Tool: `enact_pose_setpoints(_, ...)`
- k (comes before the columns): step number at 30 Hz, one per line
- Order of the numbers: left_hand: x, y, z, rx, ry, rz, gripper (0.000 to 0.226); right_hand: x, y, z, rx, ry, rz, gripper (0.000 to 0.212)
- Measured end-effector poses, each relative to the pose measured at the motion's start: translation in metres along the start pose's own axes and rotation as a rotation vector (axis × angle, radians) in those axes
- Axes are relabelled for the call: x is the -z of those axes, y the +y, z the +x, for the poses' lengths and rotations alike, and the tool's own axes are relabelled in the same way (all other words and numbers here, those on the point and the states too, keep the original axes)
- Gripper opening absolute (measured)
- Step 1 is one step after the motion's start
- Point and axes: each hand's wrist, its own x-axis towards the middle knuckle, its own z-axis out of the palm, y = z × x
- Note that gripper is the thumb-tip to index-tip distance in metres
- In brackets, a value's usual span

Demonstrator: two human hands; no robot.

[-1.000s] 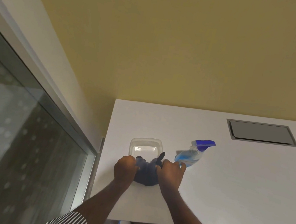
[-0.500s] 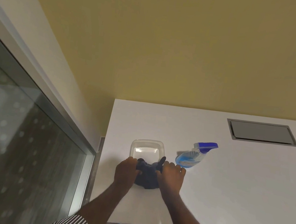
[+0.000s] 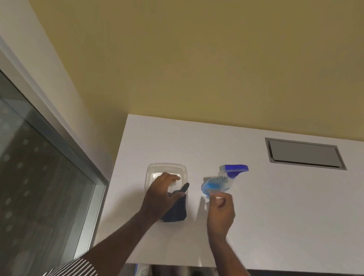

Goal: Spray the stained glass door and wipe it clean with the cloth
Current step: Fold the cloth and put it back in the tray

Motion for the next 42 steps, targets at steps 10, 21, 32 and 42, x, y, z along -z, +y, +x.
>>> enact_pose_setpoints(10,-0.057,0.086,0.044,0.202,-0.482,-0.211,0.076,0.08,-0.029,0.094,0.212,-0.505,0.276,0.072)
enact_pose_setpoints(21,-0.098,0.087,0.062,0.376,-0.402,-0.248,0.047,0.058,-0.045,0.131,0.18,-0.79,0.256,0.056)
enact_pose_setpoints(32,-0.07,0.106,0.089,0.227,-0.288,-0.179,0.05,0.063,-0.093,0.135,0.224,-0.65,0.375,0.056)
enact_pose_setpoints(42,0.041,0.09,0.117,0.122,-0.208,-0.067,0.059,0.021,-0.177,0.096,0.343,-0.743,0.532,0.023)
